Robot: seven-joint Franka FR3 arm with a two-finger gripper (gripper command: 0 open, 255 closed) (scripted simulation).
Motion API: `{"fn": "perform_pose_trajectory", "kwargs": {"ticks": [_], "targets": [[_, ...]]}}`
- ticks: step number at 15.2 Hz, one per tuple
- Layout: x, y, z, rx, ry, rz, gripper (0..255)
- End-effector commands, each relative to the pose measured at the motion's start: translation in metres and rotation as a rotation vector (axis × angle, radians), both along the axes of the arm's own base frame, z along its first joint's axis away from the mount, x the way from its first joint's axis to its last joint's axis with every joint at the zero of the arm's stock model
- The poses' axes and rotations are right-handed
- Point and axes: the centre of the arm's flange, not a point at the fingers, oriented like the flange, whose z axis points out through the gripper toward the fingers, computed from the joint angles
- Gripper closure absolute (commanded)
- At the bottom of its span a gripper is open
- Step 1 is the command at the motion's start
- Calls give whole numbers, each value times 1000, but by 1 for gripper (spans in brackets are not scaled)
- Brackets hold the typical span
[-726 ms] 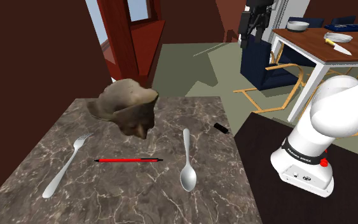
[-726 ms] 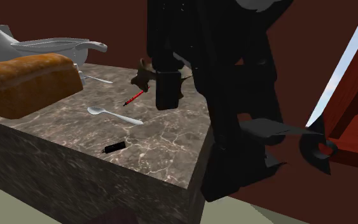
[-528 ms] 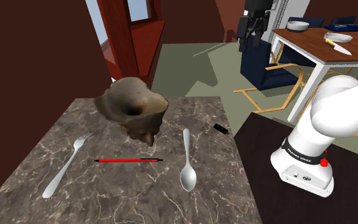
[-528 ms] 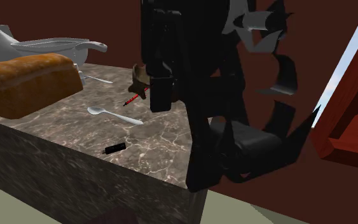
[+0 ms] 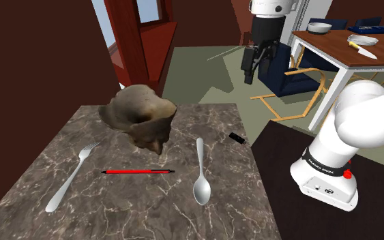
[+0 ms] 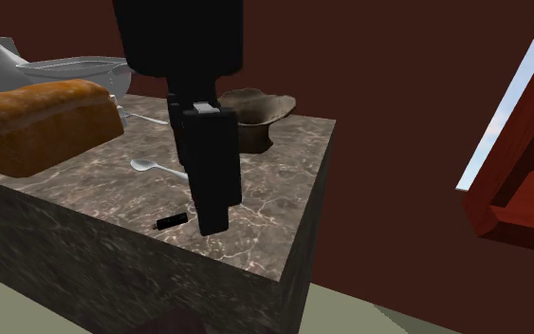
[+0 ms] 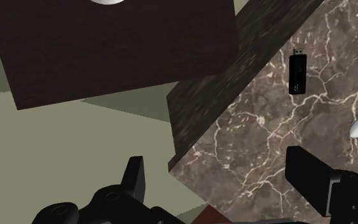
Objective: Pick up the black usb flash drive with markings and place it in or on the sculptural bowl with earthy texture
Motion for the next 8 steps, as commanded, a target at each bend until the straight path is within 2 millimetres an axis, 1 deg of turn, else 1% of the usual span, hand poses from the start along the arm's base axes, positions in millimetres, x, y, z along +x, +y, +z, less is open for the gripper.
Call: {"fn": "perform_pose_trajectory", "kwargs": {"ticks": [1, 8], "targets": [[-7, 22, -14, -4, -8, 3, 0], [-25, 102, -61, -21, -34, 18, 0]]}}
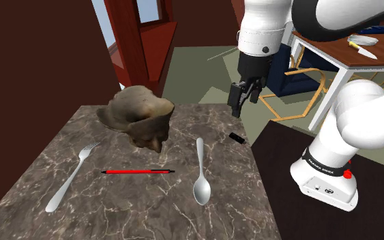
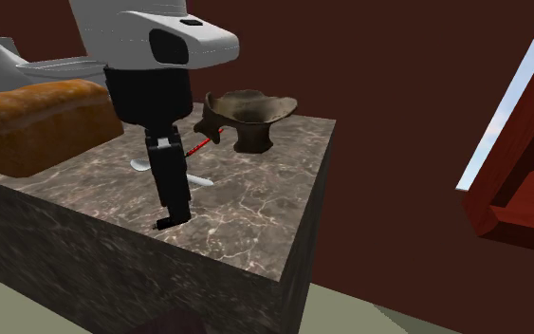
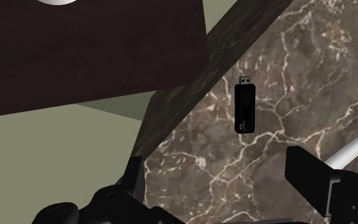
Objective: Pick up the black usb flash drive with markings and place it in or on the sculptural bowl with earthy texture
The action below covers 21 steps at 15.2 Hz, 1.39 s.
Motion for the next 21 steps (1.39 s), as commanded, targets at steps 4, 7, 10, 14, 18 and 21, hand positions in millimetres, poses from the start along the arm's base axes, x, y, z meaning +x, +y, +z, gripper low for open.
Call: {"fn": "perform_pose_trajectory", "kwargs": {"ticks": [4, 7, 10, 14, 18, 21], "targets": [[-13, 47, -27, -9, -16, 8, 0], [-13, 47, -43, -9, -16, 8, 0], [-13, 47, -59, -9, -16, 8, 0], [-13, 47, -67, -9, -16, 8, 0], [-13, 47, -67, -9, -16, 8, 0], [-13, 47, -67, -9, -16, 8, 255]]}}
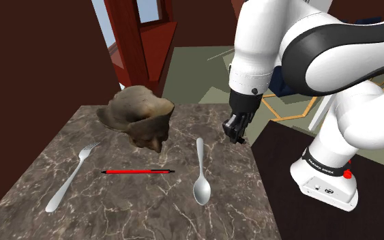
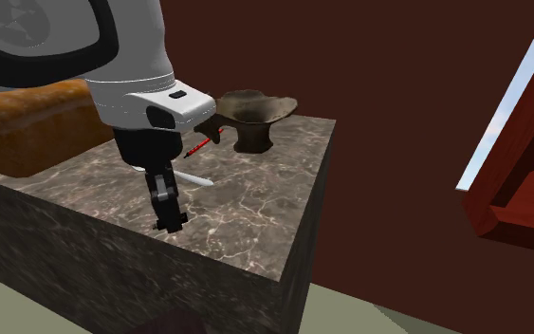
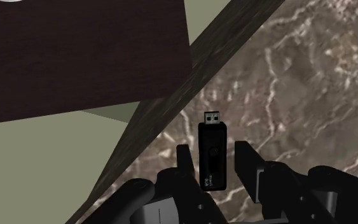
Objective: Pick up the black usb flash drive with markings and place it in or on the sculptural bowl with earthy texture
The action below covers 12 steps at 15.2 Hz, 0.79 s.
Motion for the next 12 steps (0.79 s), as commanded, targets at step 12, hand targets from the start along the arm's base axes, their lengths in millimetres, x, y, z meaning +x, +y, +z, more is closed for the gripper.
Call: {"fn": "perform_pose_trajectory", "kwargs": {"ticks": [12], "targets": [[0, 0, 21, 0, 0, 0, 255]]}}
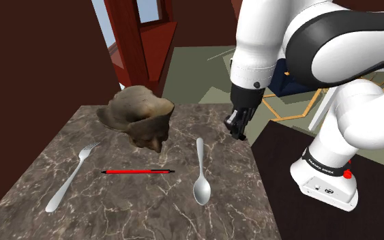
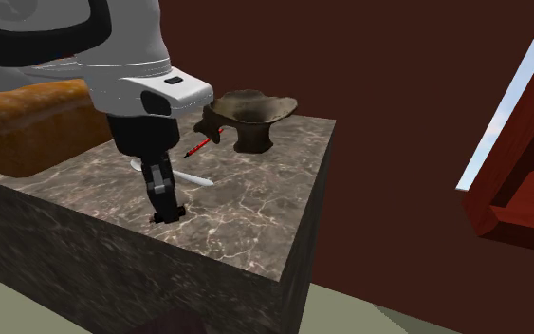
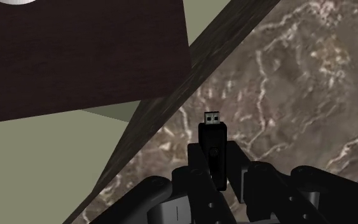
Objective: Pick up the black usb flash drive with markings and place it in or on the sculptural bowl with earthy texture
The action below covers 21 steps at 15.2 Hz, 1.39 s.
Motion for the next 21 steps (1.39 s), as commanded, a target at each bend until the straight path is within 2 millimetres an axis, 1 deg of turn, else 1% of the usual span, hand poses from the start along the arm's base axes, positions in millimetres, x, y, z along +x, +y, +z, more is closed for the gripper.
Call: {"fn": "perform_pose_trajectory", "kwargs": {"ticks": [1, 21], "targets": [[1, 0, 12, 0, 0, 0, 255], [1, 0, 117, 0, 0, 0, 255]]}}
